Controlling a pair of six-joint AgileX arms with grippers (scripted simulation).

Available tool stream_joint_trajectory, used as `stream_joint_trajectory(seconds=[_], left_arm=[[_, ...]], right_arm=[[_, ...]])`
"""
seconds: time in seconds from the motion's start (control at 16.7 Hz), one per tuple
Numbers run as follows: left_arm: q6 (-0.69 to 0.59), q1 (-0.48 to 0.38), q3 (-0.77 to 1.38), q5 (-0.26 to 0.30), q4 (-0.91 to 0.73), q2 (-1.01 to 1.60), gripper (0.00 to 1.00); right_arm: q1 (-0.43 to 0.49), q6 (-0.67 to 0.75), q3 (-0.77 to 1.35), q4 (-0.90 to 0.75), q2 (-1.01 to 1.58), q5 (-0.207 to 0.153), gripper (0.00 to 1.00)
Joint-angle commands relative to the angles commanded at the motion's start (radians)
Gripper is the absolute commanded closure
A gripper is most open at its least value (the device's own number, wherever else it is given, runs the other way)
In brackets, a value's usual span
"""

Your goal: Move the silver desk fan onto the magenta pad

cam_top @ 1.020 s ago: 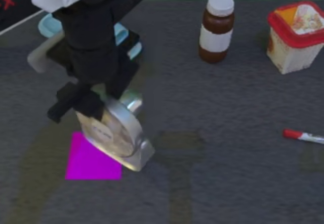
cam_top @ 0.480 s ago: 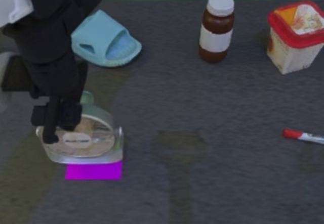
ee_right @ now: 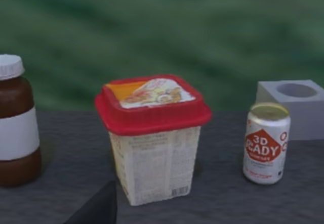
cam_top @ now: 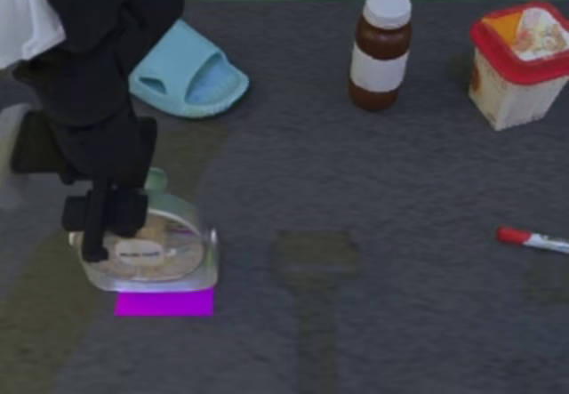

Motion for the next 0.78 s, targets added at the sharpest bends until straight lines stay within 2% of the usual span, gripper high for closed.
stream_joint_trajectory(seconds=[0.18, 0.42, 0.78], left_arm=[[0.0, 0.004, -0.058, 0.001, 0.065, 0.008, 1.0], [0.0, 0.005, -0.06, 0.001, 0.068, 0.009, 1.0], [0.0, 0.005, -0.06, 0.001, 0.068, 0.009, 0.55]], right_arm=[[0.0, 0.0, 0.0, 0.0, 0.0, 0.0, 0.0], [0.0, 0.0, 0.0, 0.0, 0.0, 0.0, 0.0], [0.0, 0.0, 0.0, 0.0, 0.0, 0.0, 0.0]])
